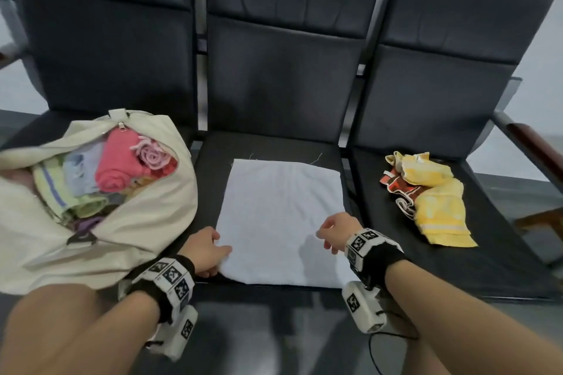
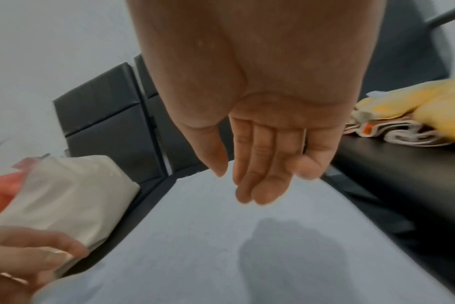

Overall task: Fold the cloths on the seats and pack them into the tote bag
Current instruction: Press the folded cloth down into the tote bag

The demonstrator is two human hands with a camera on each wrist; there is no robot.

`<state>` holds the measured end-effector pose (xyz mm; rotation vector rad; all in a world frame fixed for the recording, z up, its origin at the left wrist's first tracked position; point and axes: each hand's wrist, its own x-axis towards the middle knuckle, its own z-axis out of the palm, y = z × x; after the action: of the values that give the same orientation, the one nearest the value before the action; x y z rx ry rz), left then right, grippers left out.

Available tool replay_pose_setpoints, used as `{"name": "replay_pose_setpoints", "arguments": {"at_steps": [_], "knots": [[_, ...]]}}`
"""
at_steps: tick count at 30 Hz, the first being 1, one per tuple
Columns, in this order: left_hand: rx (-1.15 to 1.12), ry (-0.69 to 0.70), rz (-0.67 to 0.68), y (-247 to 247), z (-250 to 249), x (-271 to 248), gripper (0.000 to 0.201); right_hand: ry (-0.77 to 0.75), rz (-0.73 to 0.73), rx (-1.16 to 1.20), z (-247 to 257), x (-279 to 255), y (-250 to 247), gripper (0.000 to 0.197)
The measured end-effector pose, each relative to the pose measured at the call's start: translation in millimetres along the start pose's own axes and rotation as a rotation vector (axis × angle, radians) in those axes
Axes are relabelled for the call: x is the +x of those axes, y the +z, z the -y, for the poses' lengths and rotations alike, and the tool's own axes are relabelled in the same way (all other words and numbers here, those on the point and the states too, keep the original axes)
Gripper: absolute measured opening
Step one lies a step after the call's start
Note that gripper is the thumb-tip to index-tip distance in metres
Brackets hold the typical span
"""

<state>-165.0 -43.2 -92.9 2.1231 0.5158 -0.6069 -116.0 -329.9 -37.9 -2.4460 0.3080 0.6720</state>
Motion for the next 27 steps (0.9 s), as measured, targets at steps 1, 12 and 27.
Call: {"name": "replay_pose_setpoints", "arguments": {"at_steps": [1,12,27], "knots": [[0.025,0.025,0.005,1,5,2,0.038,-0.030,-0.013,-0.024,18,8,7,0.012],[0.322,0.203,-0.003,-15,27,20,0.042,-0.168,-0.135,-0.257,180,130,68,0.018],[0.643,0.189,0.148,-15,19,25,0.019,-0.057,-0.228,-0.301,216,216,123,0.056]]}}
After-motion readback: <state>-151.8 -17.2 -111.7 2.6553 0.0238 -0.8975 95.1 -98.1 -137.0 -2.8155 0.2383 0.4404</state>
